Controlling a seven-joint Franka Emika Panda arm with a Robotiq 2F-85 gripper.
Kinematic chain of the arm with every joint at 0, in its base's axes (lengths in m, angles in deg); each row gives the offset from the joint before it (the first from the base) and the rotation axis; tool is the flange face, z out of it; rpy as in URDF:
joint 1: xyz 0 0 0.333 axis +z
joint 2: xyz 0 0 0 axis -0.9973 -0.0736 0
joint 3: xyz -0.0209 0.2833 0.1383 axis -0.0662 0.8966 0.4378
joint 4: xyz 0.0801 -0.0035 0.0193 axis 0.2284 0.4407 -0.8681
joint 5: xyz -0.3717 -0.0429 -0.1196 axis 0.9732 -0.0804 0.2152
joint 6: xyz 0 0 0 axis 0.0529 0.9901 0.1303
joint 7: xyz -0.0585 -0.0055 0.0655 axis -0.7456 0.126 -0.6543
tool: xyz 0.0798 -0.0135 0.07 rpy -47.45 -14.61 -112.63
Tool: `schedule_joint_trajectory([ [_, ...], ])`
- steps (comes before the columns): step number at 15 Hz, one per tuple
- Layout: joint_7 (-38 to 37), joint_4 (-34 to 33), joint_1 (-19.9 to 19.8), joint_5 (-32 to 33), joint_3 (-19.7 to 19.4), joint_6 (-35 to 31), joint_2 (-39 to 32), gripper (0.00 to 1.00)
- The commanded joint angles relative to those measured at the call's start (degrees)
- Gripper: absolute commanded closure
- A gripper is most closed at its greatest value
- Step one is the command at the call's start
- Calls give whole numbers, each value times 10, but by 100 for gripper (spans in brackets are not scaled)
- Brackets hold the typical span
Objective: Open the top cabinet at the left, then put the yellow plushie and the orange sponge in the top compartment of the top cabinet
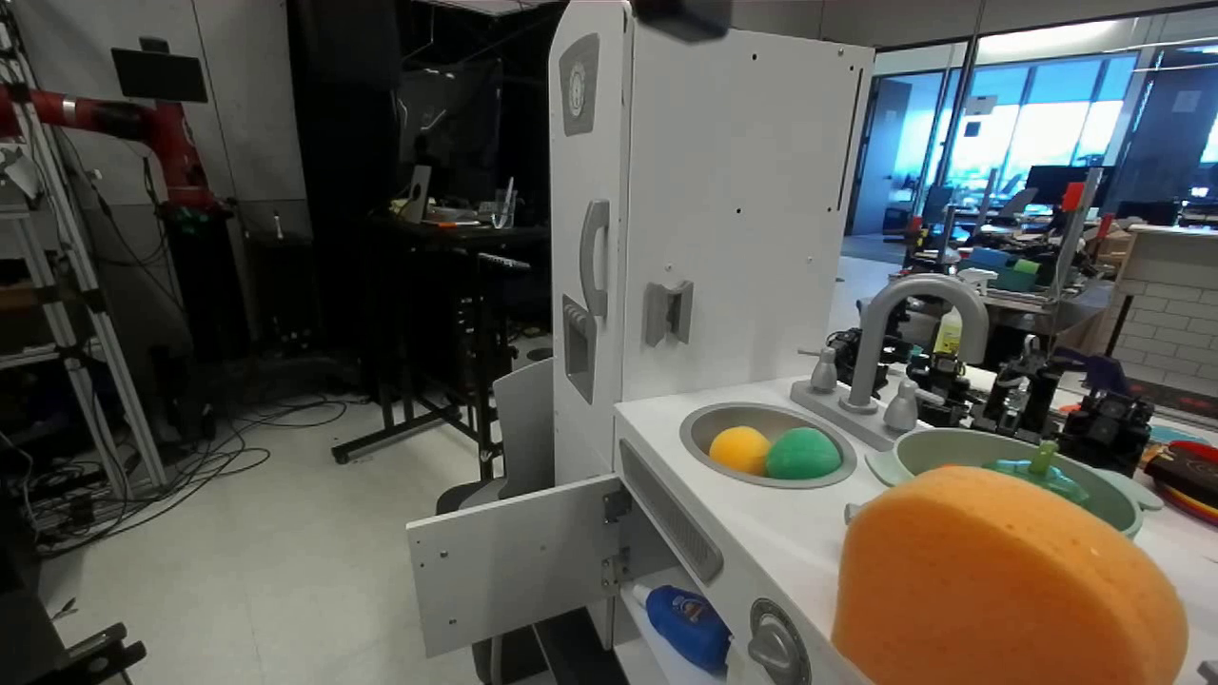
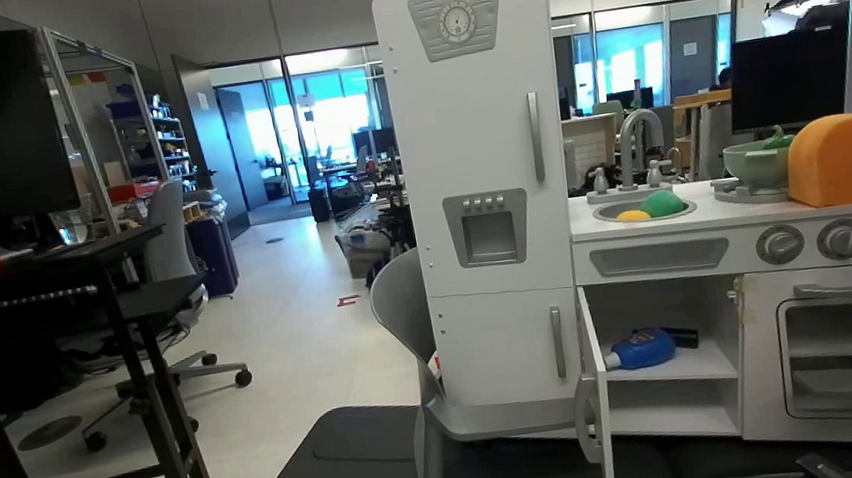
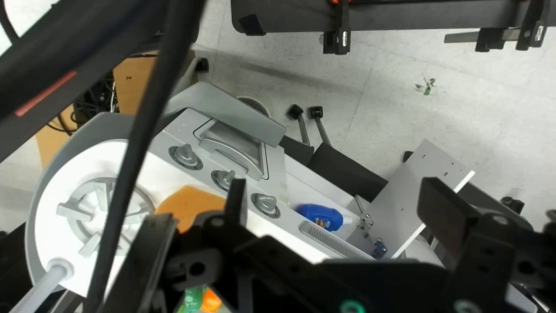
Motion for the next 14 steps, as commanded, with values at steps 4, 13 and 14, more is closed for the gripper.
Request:
schedule_joint_trajectory([
  [4, -50, 26, 28, -44, 49, -17, -6, 0],
  [13, -364, 73, 53, 48, 191, -290, -86, 0],
  [14, -416, 72, 49, 87, 206, -318, -99, 0],
])
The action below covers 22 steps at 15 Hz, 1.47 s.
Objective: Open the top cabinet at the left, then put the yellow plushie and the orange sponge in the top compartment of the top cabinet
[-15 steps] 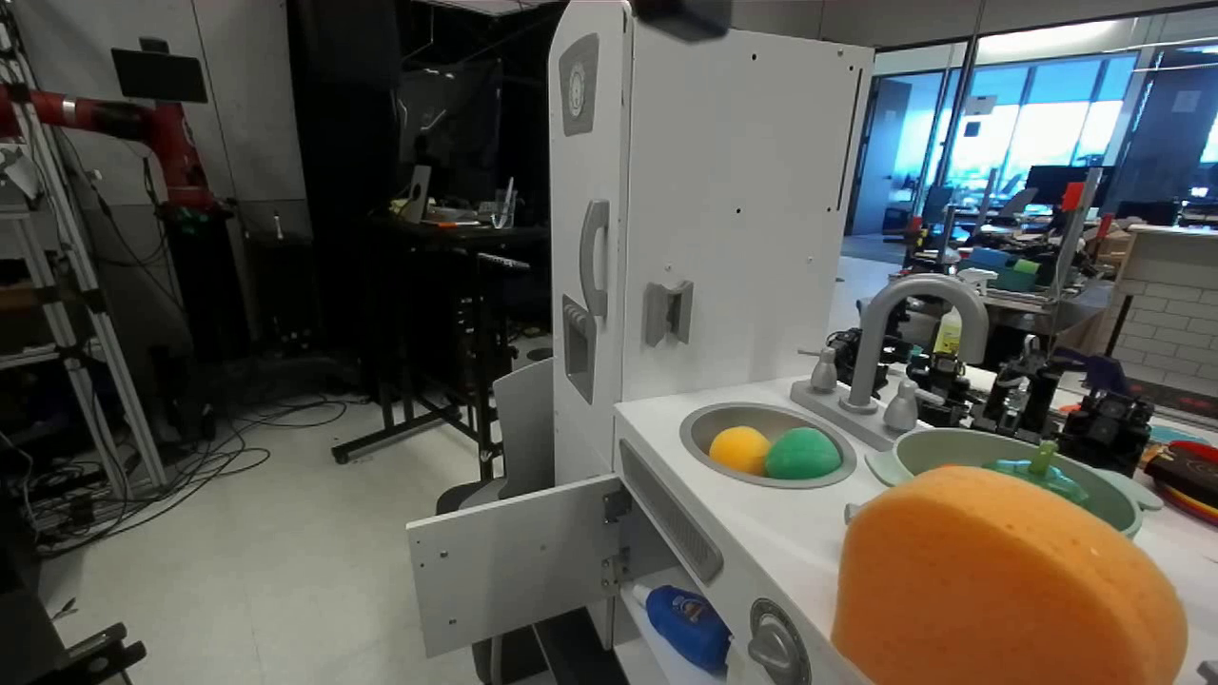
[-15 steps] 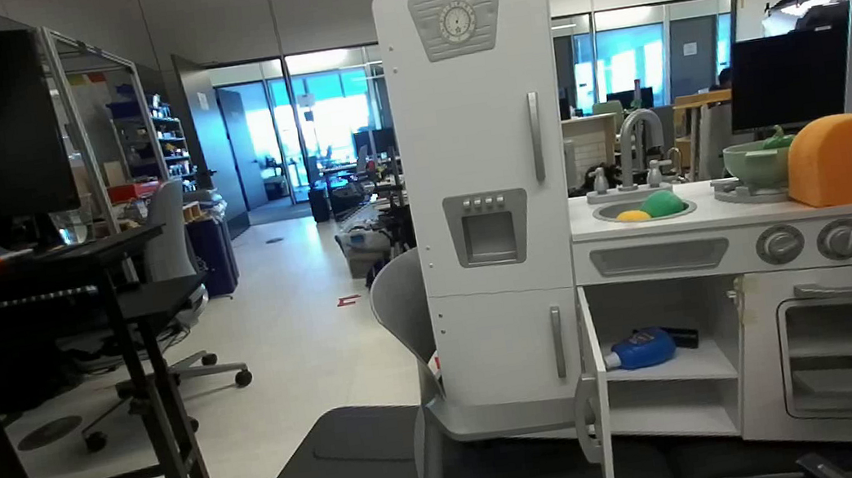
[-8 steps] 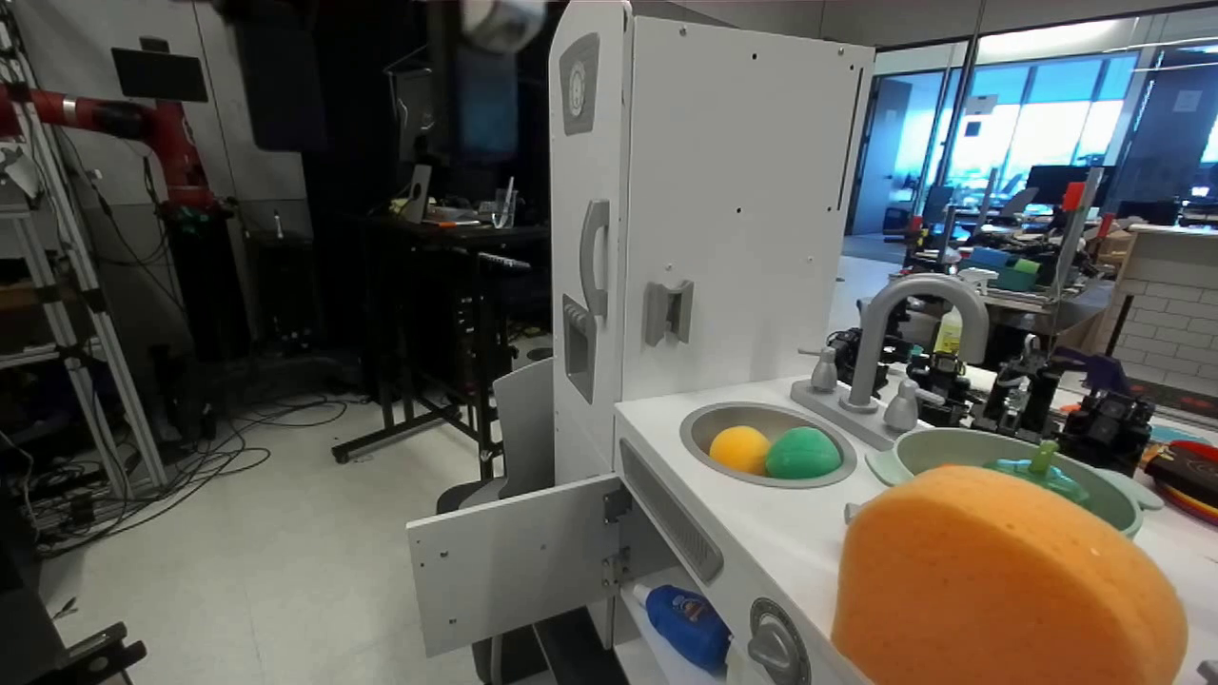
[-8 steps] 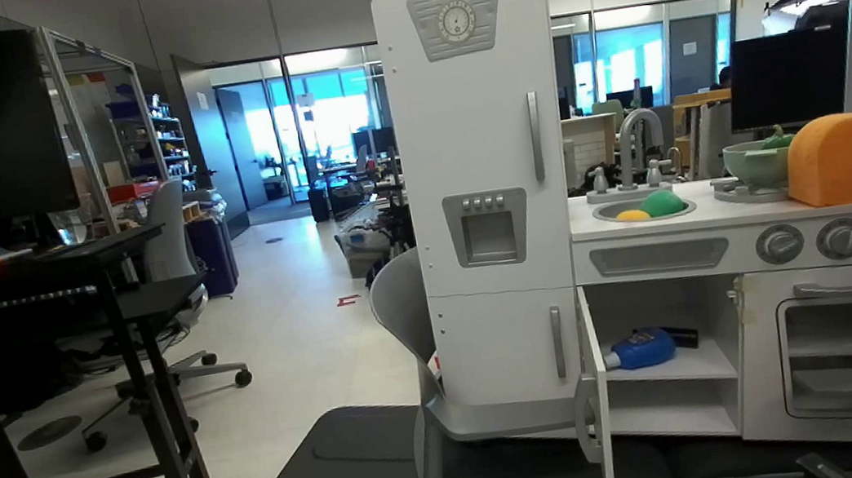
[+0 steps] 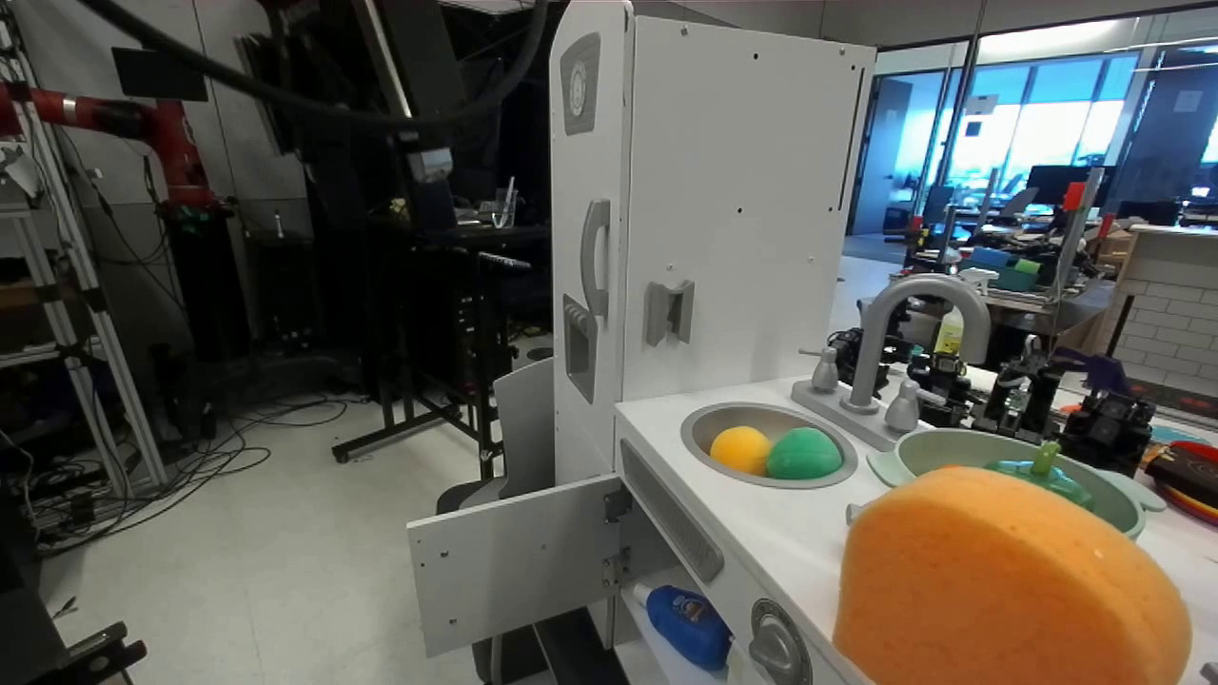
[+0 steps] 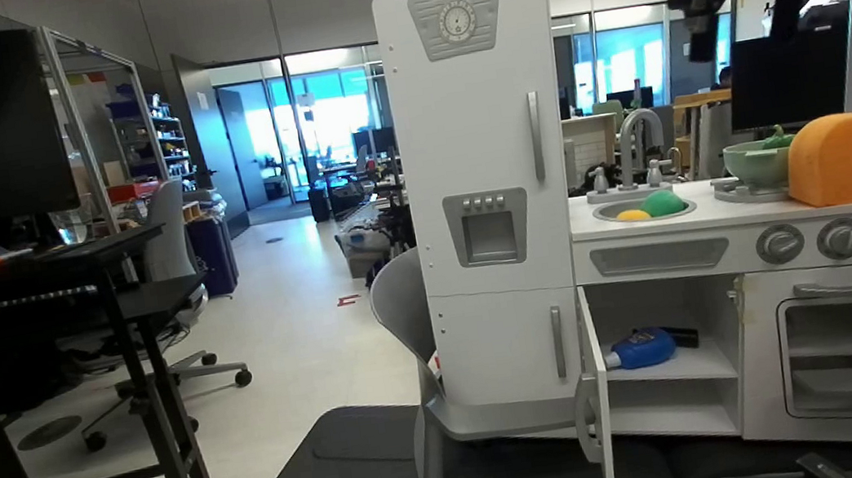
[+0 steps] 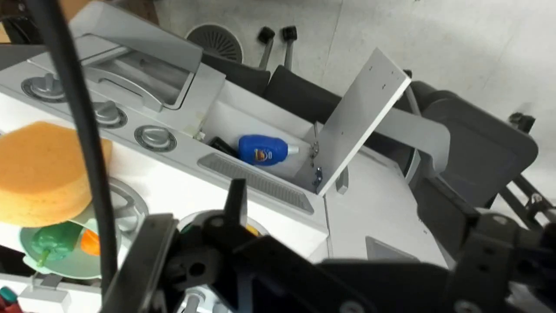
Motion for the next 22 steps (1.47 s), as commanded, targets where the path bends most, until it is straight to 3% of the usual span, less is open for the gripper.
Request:
schedule_joint_trajectory([
  [1, -159, 9, -16, 110, 44, -110, -45, 0],
  [6, -403, -77, -28, 330, 70, -127, -146, 0],
  [11, -633, -197, 18, 518, 48, -106, -286, 0],
  [13, -700, -253, 39, 546, 46, -96, -342, 0],
  [16, -739, -334, 63, 557, 43, -72, -410, 0],
  [17, -740, -352, 90, 548, 9, -82, -426, 0],
  [22, -721, -460, 124, 537, -26, -66, -496, 0],
])
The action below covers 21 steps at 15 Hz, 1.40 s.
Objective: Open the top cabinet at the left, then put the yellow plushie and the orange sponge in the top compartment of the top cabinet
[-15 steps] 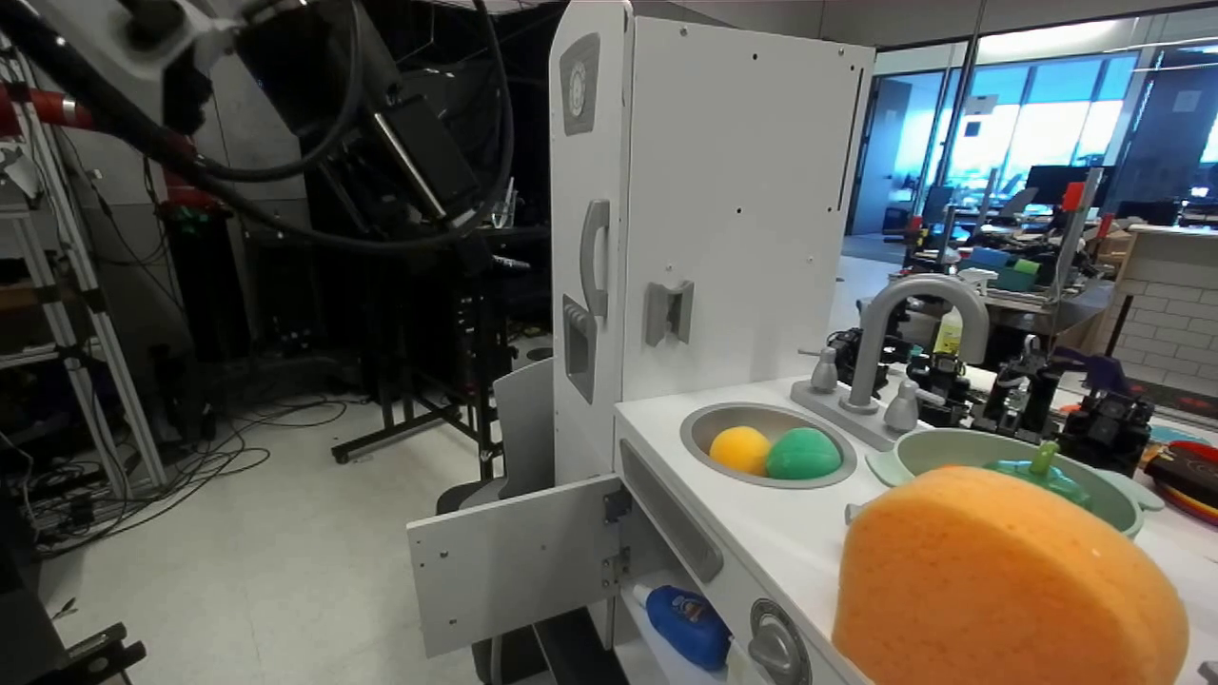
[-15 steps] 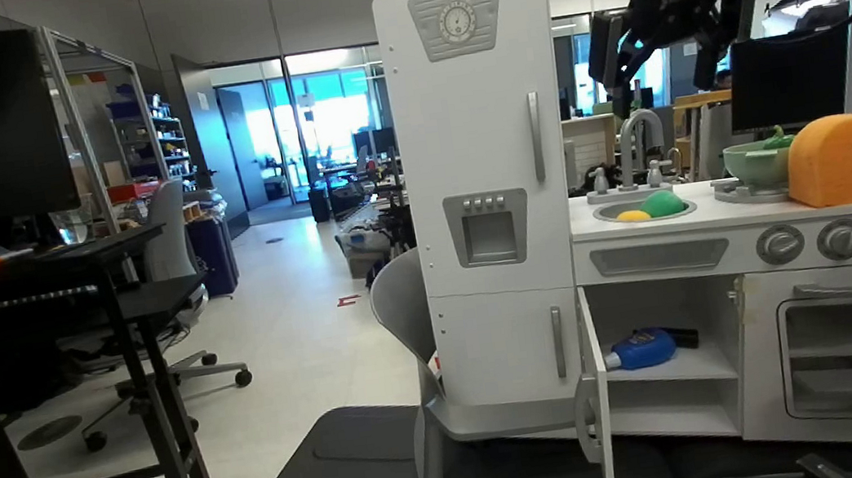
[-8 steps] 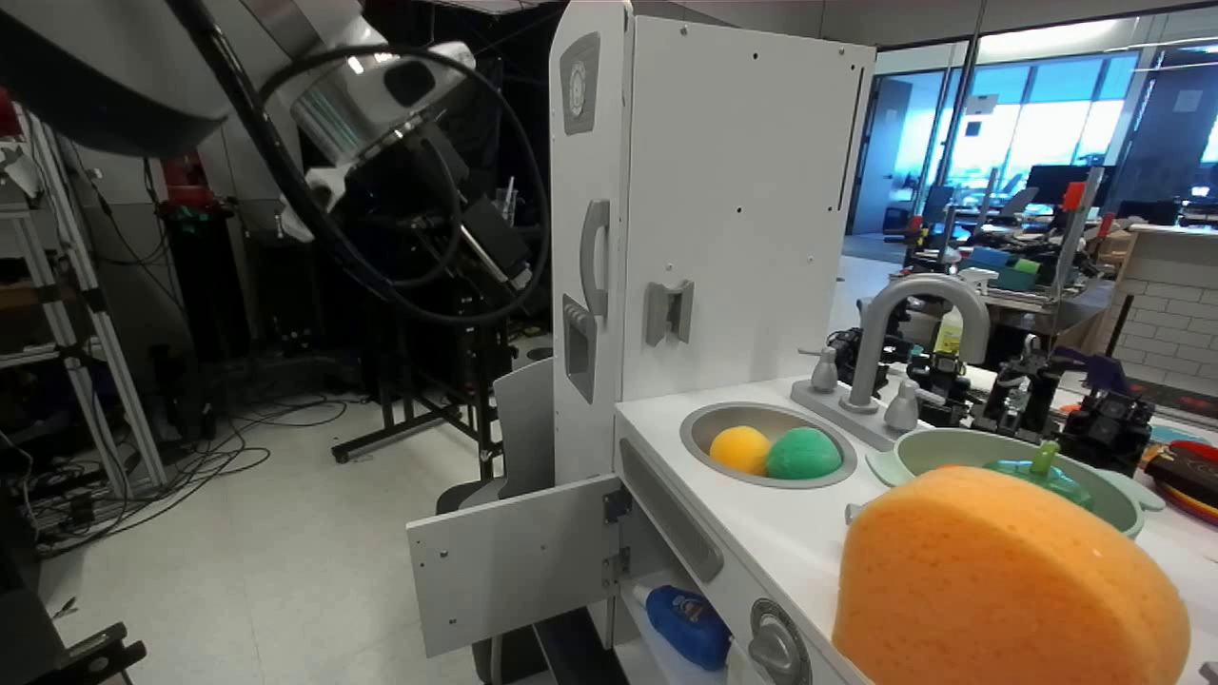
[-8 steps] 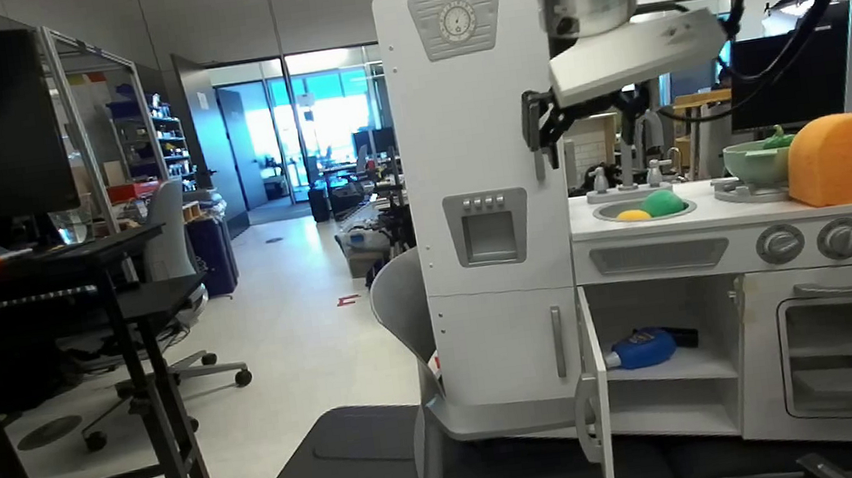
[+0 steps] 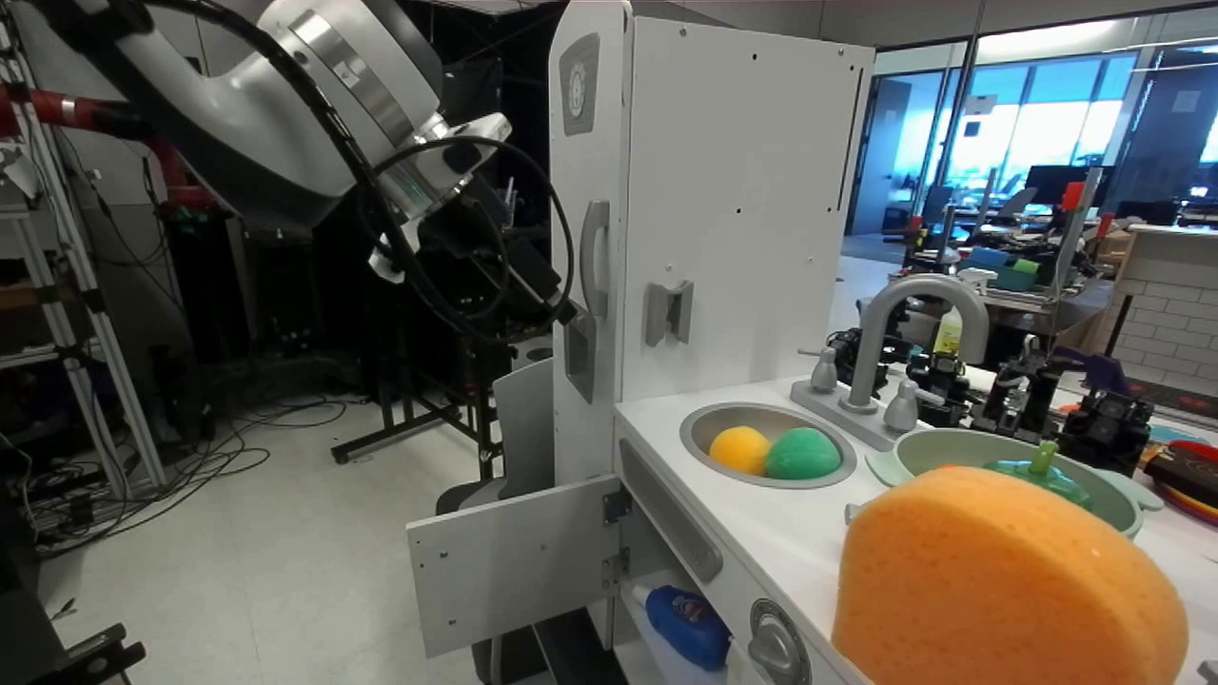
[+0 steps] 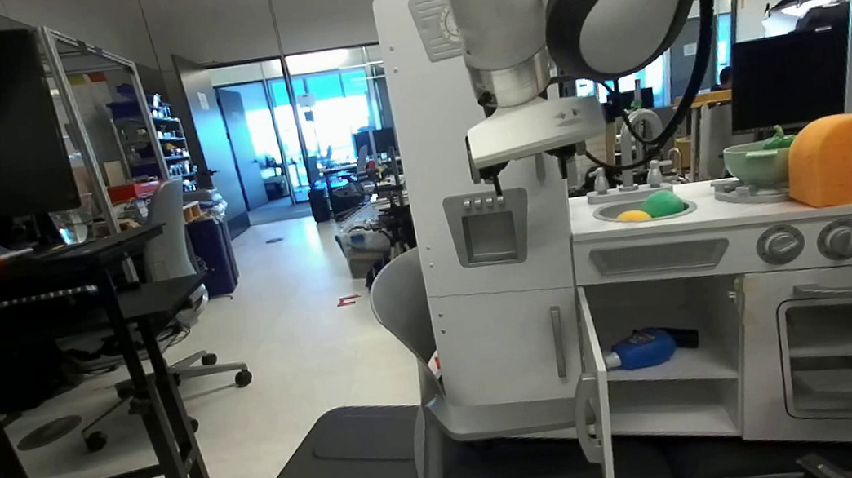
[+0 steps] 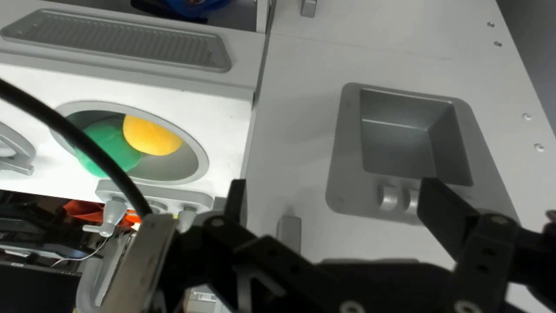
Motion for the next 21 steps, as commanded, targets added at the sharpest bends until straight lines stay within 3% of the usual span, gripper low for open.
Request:
schedule_joint_trajectory([
  [1, -6, -71, 21, 9, -34, -2, -51, 0],
  [6, 23, -156, 41, -11, -40, 27, -100, 0],
  [9, 32, -171, 43, -11, -44, 42, -105, 0],
  [10, 17, -151, 38, 1, -52, 24, -98, 0],
  [12, 37, -175, 43, -11, -46, 46, -103, 0],
  [13, 18, -149, 39, 3, -54, 27, -92, 0],
  [15, 40, -172, 45, -10, -47, 49, -97, 0],
  [17, 24, -146, 42, 3, -55, 33, -84, 0],
  [18, 41, -165, 47, -8, -48, 52, -89, 0],
  [19, 25, -142, 44, 4, -55, 35, -80, 0],
  [20, 20, -134, 44, 9, -58, 32, -76, 25],
  [21, 34, -149, 48, 1, -53, 47, -79, 26],
])
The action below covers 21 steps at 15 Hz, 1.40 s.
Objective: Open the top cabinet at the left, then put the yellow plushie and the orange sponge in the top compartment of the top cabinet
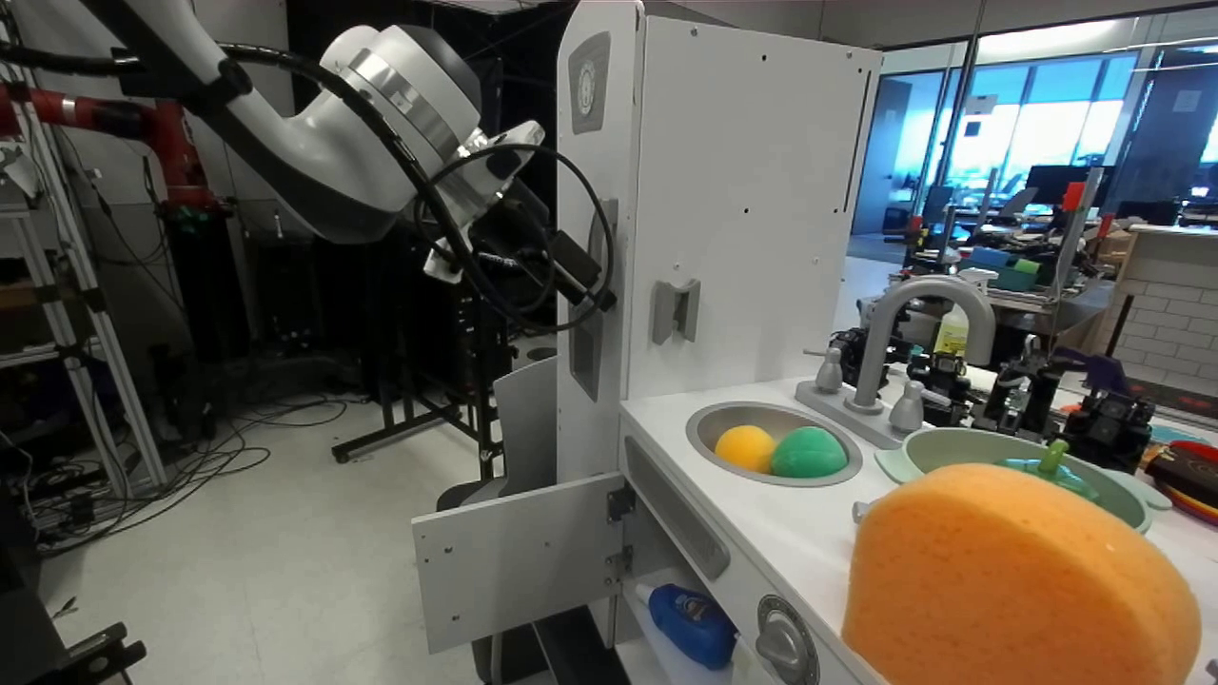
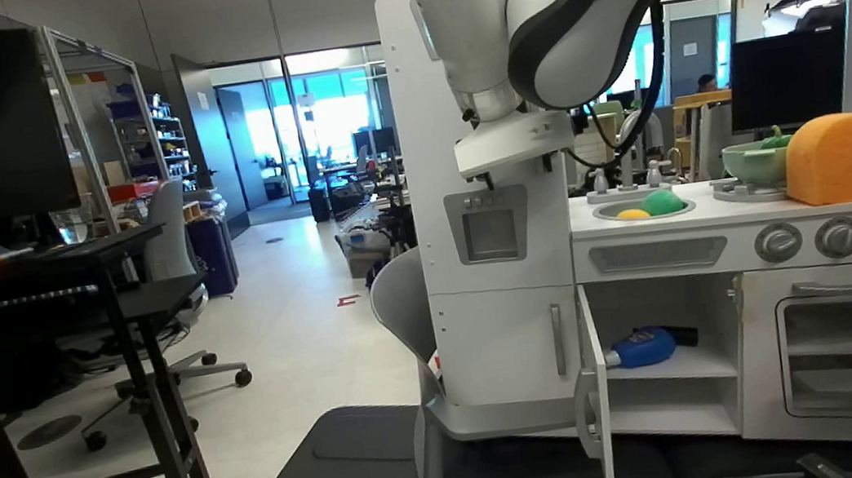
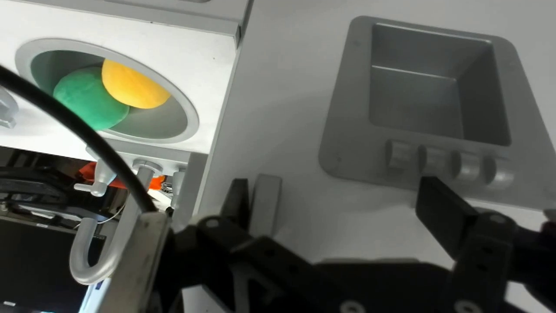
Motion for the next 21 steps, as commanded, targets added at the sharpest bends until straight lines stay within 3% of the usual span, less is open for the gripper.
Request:
schedule_joint_trajectory([
  [1, 14, -7, 13, 8, -10, 8, 13, 33],
  [8, -4, 53, 14, 27, -12, 20, 58, 84],
  [10, 9, 70, 21, 19, -4, 52, 81, 98],
  [14, -15, 150, 24, 22, 0, 57, 136, 95],
  [21, -19, 213, 40, -5, 39, 100, 197, 95],
])
